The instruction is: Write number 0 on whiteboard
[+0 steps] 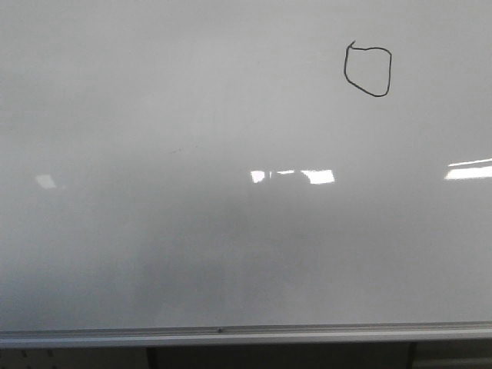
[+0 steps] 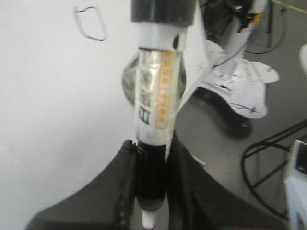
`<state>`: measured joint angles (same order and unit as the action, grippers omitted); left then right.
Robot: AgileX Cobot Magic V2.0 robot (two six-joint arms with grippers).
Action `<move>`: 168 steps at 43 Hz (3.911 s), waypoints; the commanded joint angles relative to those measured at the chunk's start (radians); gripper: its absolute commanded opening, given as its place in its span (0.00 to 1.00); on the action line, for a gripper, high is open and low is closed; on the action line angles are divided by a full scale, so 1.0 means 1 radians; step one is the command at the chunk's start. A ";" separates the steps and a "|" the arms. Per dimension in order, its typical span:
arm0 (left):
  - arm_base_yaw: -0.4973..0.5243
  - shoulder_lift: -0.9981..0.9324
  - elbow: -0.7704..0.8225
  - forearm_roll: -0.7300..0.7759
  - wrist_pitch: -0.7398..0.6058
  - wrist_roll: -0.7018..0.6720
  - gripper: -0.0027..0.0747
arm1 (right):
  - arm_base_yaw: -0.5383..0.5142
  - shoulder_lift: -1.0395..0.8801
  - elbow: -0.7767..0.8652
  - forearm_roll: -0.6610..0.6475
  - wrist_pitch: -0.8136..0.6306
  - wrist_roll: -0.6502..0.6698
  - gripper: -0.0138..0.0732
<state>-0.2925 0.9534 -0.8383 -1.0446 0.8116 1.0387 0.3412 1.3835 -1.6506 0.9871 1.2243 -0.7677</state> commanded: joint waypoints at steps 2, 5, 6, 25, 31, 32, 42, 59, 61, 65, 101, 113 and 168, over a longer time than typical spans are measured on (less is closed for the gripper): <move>0.001 -0.007 -0.033 0.164 -0.206 -0.210 0.01 | -0.069 -0.132 0.086 -0.004 -0.117 0.001 0.68; 0.003 -0.003 -0.033 0.323 -0.263 -0.345 0.01 | -0.097 -0.215 0.203 -0.043 -0.230 0.001 0.62; 0.003 0.000 -0.033 0.373 -0.272 -0.393 0.01 | -0.104 -0.243 0.235 -0.053 -0.272 0.001 0.61; 0.253 0.167 -0.033 0.685 -0.280 -0.755 0.01 | -0.113 -0.736 0.922 -0.081 -0.817 0.001 0.15; 0.407 0.231 -0.033 0.687 -0.265 -0.755 0.01 | -0.113 -0.857 1.034 -0.081 -0.853 0.001 0.08; 0.423 0.247 -0.033 0.687 -0.263 -0.755 0.01 | -0.113 -0.872 1.044 -0.081 -0.853 0.001 0.08; 0.486 0.404 -0.040 0.699 -0.327 -0.755 0.01 | -0.113 -0.904 1.081 -0.081 -0.815 0.001 0.08; 0.478 0.642 -0.187 0.703 -0.342 -0.753 0.01 | -0.113 -0.903 1.081 -0.081 -0.808 0.001 0.08; 0.478 0.657 -0.195 0.703 -0.347 -0.753 0.01 | -0.113 -0.903 1.081 -0.081 -0.808 0.001 0.08; 0.478 0.678 -0.201 0.710 -0.364 -0.753 0.01 | -0.113 -0.903 1.081 -0.081 -0.808 0.001 0.08; 0.478 0.696 -0.201 0.785 -0.442 -0.753 0.53 | -0.113 -0.903 1.081 -0.081 -0.809 0.001 0.08; 0.489 0.621 -0.201 0.846 -0.317 -0.757 0.94 | -0.113 -0.901 1.081 -0.083 -0.878 0.001 0.08; 0.189 -0.447 0.276 0.764 -0.419 -0.757 0.01 | -0.113 -0.859 1.081 -0.082 -1.181 0.001 0.08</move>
<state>-0.0936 0.5240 -0.5358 -0.2601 0.4792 0.2903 0.2352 0.5142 -0.5445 0.8952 0.0889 -0.7637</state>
